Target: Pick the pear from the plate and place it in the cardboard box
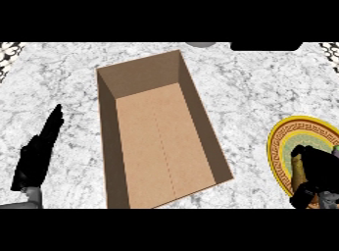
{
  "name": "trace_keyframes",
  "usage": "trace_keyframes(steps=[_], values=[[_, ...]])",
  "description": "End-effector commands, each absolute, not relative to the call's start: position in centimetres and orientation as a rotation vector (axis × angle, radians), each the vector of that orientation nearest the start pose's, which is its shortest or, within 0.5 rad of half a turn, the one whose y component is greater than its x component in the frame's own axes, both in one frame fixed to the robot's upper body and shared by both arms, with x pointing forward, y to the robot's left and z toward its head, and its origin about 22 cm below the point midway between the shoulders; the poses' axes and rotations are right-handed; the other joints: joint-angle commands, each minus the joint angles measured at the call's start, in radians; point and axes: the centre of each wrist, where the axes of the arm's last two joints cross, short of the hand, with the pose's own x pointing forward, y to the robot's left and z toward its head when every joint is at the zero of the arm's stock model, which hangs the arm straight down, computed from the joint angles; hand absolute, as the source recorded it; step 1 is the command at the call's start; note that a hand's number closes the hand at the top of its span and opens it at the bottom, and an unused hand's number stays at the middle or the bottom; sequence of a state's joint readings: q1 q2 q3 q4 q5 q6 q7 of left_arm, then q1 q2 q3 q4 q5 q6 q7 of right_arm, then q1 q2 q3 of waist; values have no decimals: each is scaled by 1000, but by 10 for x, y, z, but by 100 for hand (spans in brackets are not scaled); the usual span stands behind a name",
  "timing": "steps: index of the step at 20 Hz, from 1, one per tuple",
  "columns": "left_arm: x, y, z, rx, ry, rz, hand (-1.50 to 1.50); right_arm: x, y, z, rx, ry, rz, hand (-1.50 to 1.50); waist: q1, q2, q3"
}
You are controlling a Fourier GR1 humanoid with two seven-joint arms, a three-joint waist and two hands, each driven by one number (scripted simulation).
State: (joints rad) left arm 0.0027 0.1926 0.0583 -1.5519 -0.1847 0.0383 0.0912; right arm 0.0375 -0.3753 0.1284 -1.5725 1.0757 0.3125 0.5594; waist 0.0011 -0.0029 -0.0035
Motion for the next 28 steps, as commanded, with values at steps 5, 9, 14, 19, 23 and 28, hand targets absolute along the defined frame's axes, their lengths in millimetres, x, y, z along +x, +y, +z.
trace_keyframes(steps=[5, 9, 14, 19, 23, 28], values=[[235, 278, 12, 372, -1441, -194, 0, 173, -239, 14, -1121, -739, 926, 150, -11, -1, 4], [239, 290, 9, 392, -1434, -184, 0, 134, -194, 19, -1117, -831, 824, 150, -15, -1, 3], [259, 292, 14, 388, -1455, -160, 0, 120, -176, 37, -1202, -880, 826, 150, -11, 2, 3], [244, 291, 10, 390, -1451, -192, 0, 110, -174, 71, -1286, -947, 758, 150, -6, 1, 3], [237, 284, 6, 370, -1450, -190, 0, 102, -154, 101, -1144, -1235, 638, 150, -9, -2, 4], [226, 282, -5, 369, -1436, -212, 0, 93, -138, 136, -1021, -1509, 579, 150, -3, -1, 3]])
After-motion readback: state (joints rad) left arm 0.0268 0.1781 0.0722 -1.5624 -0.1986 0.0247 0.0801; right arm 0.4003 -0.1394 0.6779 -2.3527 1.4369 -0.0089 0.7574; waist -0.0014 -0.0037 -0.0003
